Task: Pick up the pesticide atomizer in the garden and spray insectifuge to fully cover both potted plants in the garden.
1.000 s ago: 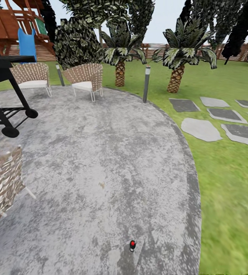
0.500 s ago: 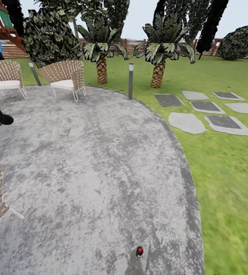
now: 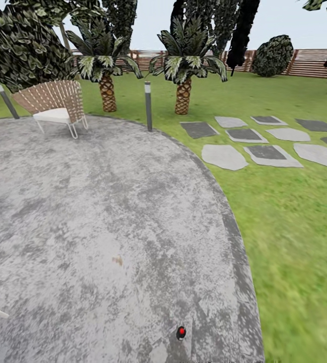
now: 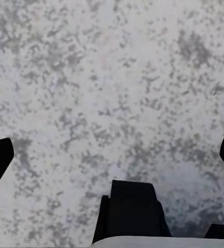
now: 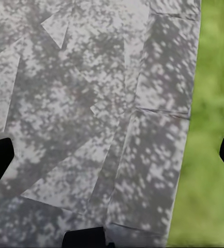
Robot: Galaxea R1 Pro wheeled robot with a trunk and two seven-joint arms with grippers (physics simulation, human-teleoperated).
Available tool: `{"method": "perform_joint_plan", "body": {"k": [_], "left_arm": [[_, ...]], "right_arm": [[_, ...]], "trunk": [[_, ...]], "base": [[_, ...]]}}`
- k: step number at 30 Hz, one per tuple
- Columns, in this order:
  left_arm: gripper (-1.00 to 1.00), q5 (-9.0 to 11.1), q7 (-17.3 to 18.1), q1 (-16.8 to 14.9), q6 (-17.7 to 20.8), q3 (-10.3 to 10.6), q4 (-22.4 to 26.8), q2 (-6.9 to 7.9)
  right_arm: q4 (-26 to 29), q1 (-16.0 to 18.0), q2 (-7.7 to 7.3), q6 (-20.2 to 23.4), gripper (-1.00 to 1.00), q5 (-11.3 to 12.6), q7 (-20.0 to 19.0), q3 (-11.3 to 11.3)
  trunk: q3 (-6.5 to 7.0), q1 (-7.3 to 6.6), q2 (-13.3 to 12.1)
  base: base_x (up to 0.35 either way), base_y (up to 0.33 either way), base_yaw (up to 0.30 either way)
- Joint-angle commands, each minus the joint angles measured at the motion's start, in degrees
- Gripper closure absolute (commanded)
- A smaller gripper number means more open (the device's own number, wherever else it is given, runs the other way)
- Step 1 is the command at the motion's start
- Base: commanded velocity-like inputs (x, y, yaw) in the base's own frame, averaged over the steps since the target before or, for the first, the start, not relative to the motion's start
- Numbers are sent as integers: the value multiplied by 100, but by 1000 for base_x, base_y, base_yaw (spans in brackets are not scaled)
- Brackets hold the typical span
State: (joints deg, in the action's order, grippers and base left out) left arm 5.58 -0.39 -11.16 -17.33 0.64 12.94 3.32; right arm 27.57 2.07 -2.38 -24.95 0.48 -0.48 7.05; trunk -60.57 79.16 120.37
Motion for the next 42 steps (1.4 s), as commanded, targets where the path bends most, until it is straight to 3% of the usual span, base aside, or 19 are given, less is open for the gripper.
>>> {"method": "perform_joint_plan", "body": {"k": [1,42], "left_arm": [[-100,57,4,-1,-16,11,-2,-1],[-100,57,4,-1,-16,13,-2,-4]], "right_arm": [[-6,4,1,-19,-100,5,-5,7],[-4,4,1,-19,-100,5,-3,7]], "trunk": [[-4,-1,1],[-4,-1,1]], "base": [[0,0,-300],[0,0,-300]]}}
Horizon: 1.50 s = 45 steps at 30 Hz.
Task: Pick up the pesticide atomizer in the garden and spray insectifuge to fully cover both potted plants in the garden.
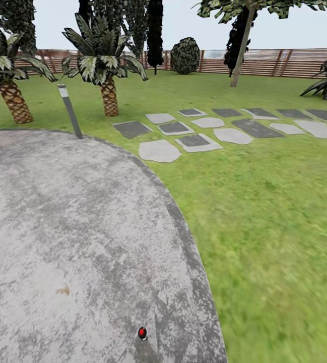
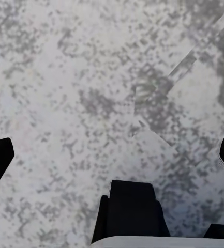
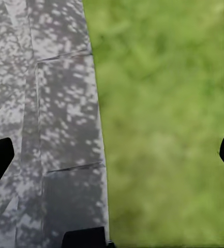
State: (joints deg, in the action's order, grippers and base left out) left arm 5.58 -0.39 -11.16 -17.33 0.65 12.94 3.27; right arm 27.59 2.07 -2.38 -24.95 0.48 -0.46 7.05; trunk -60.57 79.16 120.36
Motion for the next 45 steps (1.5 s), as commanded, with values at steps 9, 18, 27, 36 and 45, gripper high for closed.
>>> {"method": "perform_joint_plan", "body": {"k": [9,18,27,36,45], "left_arm": [[-100,57,4,-1,-16,14,-2,0],[-100,57,6,-1,-16,14,-1,-2],[-100,58,11,-1,-16,14,6,-2],[-100,61,13,-1,-16,14,7,-2],[-100,59,14,-1,-16,14,7,-2]], "right_arm": [[-25,4,9,-21,-100,-11,-25,-24],[-21,4,18,-19,-100,2,-18,-18],[-8,4,19,-19,-100,22,-16,-4],[-19,4,19,-19,-100,22,-11,-2],[-26,4,19,-19,-100,22,-7,-2]], "trunk": [[-4,-1,1],[-4,-1,1],[6,-1,1],[6,-1,1],[6,-1,1]], "base": [[0,0,-89],[0,0,-1],[0,36,-216],[-55,272,-282],[-86,250,-283]]}}
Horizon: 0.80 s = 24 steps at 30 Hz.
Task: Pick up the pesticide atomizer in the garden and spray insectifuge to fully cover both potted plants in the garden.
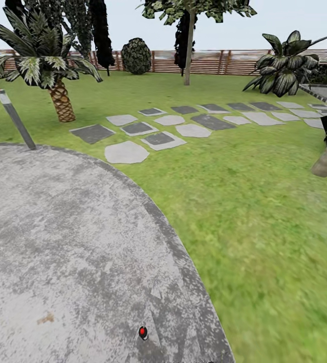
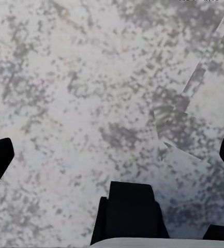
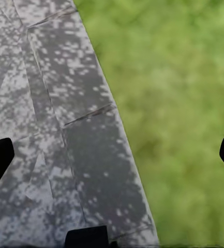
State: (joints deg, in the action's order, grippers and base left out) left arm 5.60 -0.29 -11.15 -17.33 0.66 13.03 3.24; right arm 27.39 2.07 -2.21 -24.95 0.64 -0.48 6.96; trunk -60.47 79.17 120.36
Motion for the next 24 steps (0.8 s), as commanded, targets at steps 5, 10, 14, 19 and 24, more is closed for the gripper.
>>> {"method": "perform_joint_plan", "body": {"k": [5,10,14,19,24], "left_arm": [[-100,56,8,-1,-16,13,-9,1],[-100,55,11,-1,-16,20,-10,-6],[-100,55,12,-1,-16,22,-7,-8],[-100,55,7,-1,-16,15,-5,-7],[-100,55,7,-1,-16,13,-3,-4]], "right_arm": [[-5,4,1,-19,-100,0,0,4],[-5,4,1,-19,-100,-2,3,3],[-5,4,1,-19,-100,-3,4,-1],[-5,4,1,-19,-100,-3,4,-2],[-5,4,1,-19,-100,-3,3,-2]], "trunk": [[-4,-1,1],[-4,-1,1],[-4,-1,1],[-4,-1,1],[-4,-1,1]], "base": [[-7,22,-159],[-45,-26,-20],[-199,-141,-2],[-206,-204,0],[-176,-139,0]]}}
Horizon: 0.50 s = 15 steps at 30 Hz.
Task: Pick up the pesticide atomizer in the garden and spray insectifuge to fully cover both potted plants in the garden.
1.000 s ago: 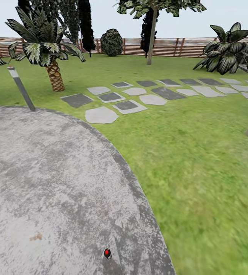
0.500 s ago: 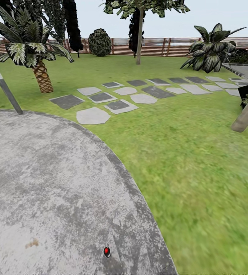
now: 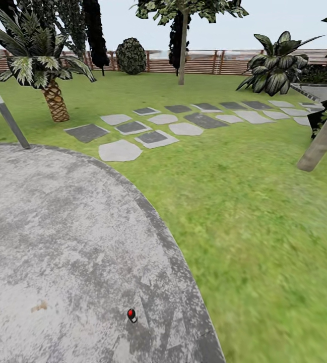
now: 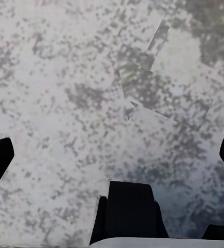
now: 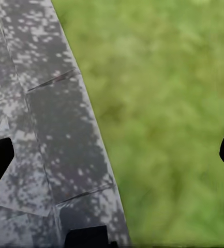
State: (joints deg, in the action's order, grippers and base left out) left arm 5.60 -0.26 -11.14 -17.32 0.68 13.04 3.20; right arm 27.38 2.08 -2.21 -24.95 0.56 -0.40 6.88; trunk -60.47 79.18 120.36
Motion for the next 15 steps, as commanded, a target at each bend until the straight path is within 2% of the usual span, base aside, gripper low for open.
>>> {"method": "perform_joint_plan", "body": {"k": [1,7,11,15], "left_arm": [[-100,55,1,-2,-17,12,-4,2],[-100,55,3,-2,-17,11,-3,-3],[-100,55,0,-2,-17,10,-3,3],[-100,55,0,-2,-17,11,-3,4]], "right_arm": [[-5,3,1,-18,-100,5,-9,6],[-5,3,1,-18,-100,5,-12,6],[-5,3,1,-26,-100,4,-5,1],[-5,3,4,-27,-100,-2,-14,-9]], "trunk": [[-4,-2,1],[-4,-2,1],[-4,-2,1],[-4,-2,1]], "base": [[-71,-23,-48],[-20,-42,-181],[-1,-207,-41],[0,-53,-6]]}}
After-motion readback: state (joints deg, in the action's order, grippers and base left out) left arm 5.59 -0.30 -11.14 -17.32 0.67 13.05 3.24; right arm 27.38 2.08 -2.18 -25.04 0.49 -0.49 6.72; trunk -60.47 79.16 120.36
